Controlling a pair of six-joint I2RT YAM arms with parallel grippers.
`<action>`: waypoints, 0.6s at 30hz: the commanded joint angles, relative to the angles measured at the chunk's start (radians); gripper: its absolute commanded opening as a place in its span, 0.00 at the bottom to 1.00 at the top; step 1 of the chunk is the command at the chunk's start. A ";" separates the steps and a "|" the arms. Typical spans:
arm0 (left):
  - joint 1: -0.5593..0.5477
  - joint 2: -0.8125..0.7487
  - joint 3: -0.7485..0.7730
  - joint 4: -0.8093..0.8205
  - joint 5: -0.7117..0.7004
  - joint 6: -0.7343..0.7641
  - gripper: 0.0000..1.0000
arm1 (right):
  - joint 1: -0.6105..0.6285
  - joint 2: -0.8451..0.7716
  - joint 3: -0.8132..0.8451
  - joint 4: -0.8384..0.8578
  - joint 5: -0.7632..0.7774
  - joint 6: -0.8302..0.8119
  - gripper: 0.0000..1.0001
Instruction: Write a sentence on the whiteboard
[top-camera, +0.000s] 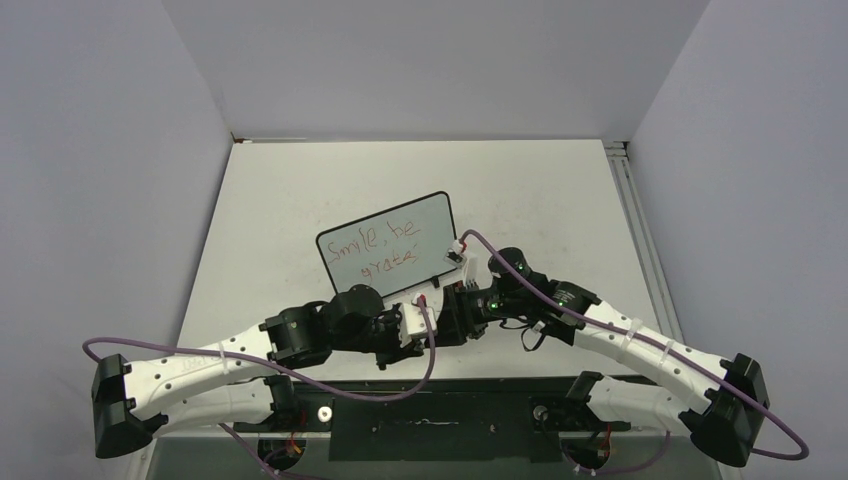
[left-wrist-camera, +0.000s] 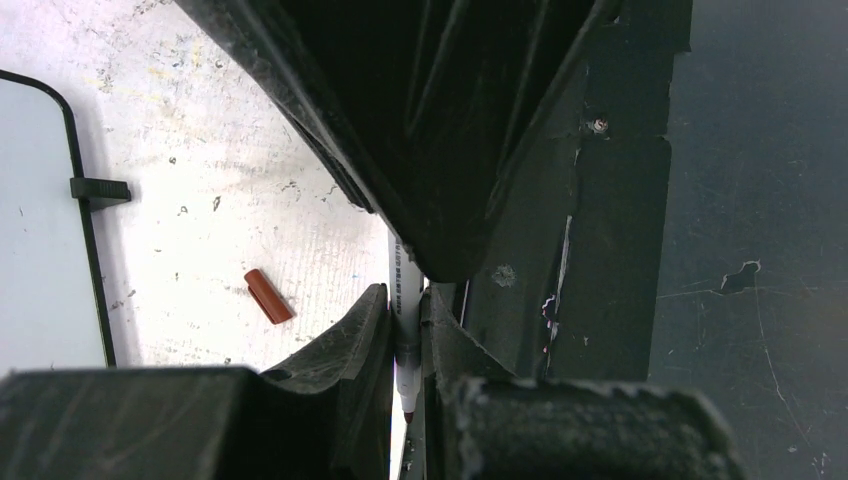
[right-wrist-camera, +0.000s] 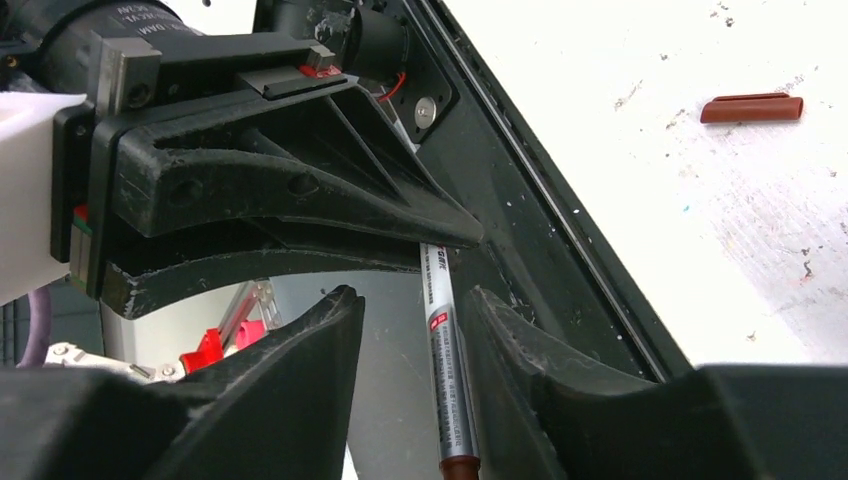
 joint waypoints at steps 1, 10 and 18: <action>0.006 -0.006 0.006 0.054 0.022 -0.008 0.00 | 0.013 -0.004 -0.002 0.053 0.017 0.011 0.37; 0.014 0.004 0.006 0.059 0.038 -0.013 0.00 | 0.017 -0.015 -0.022 0.044 0.017 0.017 0.24; 0.028 0.006 0.004 0.068 0.056 -0.018 0.00 | 0.022 -0.023 -0.027 0.044 0.008 0.015 0.27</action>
